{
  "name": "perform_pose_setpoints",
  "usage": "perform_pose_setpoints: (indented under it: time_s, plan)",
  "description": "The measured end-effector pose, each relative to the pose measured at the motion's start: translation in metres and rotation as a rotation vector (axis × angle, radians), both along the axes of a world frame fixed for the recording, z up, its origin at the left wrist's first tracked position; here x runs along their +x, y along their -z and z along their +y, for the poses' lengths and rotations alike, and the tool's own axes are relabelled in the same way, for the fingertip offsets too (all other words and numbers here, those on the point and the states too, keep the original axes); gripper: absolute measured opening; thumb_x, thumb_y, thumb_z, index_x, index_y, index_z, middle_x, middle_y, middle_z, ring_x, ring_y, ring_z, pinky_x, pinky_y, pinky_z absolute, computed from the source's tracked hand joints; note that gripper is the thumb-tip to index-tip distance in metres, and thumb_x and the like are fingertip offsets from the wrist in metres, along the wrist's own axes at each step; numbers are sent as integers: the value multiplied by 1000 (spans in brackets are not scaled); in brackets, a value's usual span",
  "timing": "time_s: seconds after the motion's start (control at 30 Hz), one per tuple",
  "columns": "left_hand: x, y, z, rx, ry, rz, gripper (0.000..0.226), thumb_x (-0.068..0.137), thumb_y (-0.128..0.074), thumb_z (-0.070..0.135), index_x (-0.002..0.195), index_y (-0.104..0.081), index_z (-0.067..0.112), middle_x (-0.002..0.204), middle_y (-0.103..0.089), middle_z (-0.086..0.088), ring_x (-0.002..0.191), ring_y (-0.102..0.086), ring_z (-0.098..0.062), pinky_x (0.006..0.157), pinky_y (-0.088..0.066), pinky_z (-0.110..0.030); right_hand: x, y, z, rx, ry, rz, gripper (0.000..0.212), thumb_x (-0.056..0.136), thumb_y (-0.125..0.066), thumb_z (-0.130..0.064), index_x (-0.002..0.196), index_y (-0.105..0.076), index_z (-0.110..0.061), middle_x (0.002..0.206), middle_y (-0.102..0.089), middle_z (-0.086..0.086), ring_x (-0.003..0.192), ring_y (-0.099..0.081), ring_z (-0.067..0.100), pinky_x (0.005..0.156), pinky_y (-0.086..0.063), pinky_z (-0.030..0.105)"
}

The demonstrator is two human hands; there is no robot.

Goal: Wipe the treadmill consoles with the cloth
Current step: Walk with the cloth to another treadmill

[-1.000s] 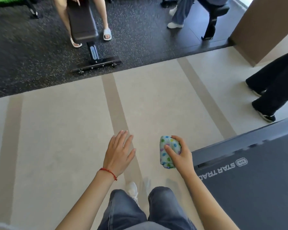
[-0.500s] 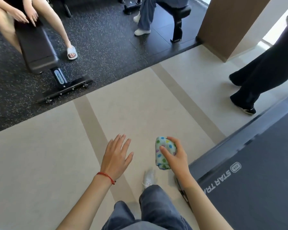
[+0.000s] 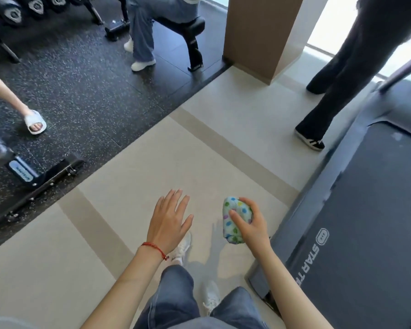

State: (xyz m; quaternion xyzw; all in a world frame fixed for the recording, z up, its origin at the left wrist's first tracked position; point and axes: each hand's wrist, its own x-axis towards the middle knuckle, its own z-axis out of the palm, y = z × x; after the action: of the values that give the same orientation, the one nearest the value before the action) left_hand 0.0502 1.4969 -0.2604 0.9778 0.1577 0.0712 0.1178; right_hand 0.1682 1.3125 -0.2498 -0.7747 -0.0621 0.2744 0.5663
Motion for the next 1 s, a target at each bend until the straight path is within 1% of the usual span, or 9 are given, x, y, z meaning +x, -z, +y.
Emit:
perform_pose_setpoints:
  time_s: [0.07, 0.17, 0.27, 0.4, 0.6, 0.73, 0.8, 0.87, 1.0]
  plan:
    - [29, 2, 20, 10, 59, -15, 54, 96, -26, 39, 116, -60, 2, 121, -58, -20, 117, -42, -32, 91, -46, -52, 18, 0, 13, 0, 67, -8, 31, 84, -65, -23, 110, -51, -32, 95, -63, -6, 84, -66, 13, 68, -59, 31]
    - [74, 1, 56, -2, 168, -18, 57, 98, -21, 41, 117, -59, 2, 121, -58, -20, 116, -47, -34, 91, -46, -51, 45, -3, 36, 2, 194, -5, 31, 84, -66, -23, 110, -52, -33, 94, -63, -6, 85, -66, 14, 70, -58, 32]
    - [119, 1, 90, 3, 267, -56, 47, 96, -29, 39, 120, -51, 5, 123, -57, -21, 116, -46, -35, 89, -47, -51, 72, -7, 56, -17, 309, -29, 31, 82, -68, -22, 108, -53, -32, 93, -63, -7, 84, -66, 15, 72, -57, 33]
    - [175, -1, 115, -14, 360, -58, 57, 99, -18, 44, 118, -53, 3, 122, -56, -22, 117, -43, -35, 90, -46, -50, 103, -16, 69, -20, 407, -58, 31, 82, -68, -20, 108, -54, -29, 91, -61, -13, 80, -62, 4, 62, -52, 13]
    - [265, -1, 108, -14, 489, -40, 64, 99, -15, 45, 117, -59, 1, 124, -56, -22, 118, -46, -34, 91, -46, -49, 162, -18, 65, -19, 536, -70, 31, 82, -68, -18, 109, -55, -26, 90, -60, -13, 79, -61, 1, 57, -48, 6]
    - [336, 4, 94, -23, 542, -38, 63, 99, -15, 44, 120, -57, 2, 126, -55, -21, 121, -45, -34, 95, -44, -50, 221, -12, 53, -19, 578, -86, 31, 81, -69, -20, 108, -54, -29, 93, -61, -11, 83, -63, 7, 68, -55, 20]
    - [373, 7, 85, -10, 550, -40, 55, 98, -24, 41, 121, -57, 3, 126, -55, -20, 121, -45, -33, 95, -44, -50, 257, -9, 45, -10, 586, -97, 31, 81, -69, -20, 106, -54, -32, 94, -61, -12, 85, -63, 8, 72, -55, 25]
    - [411, 8, 75, 1, 549, -45, 50, 90, -36, 37, 120, -56, 3, 124, -57, -20, 121, -42, -31, 95, -43, -49, 294, -10, 36, -8, 585, -105, 31, 81, -69, -20, 104, -53, -33, 93, -61, -12, 84, -62, 5, 69, -54, 20]
    - [477, 1, 54, 32, 560, -63, 50, 85, -39, 36, 119, -56, 3, 123, -57, -20, 121, -38, -30, 99, -29, -42, 360, -19, 14, 9, 589, -105, 30, 82, -68, -18, 106, -53, -30, 91, -60, -14, 81, -61, 2, 59, -50, 8]
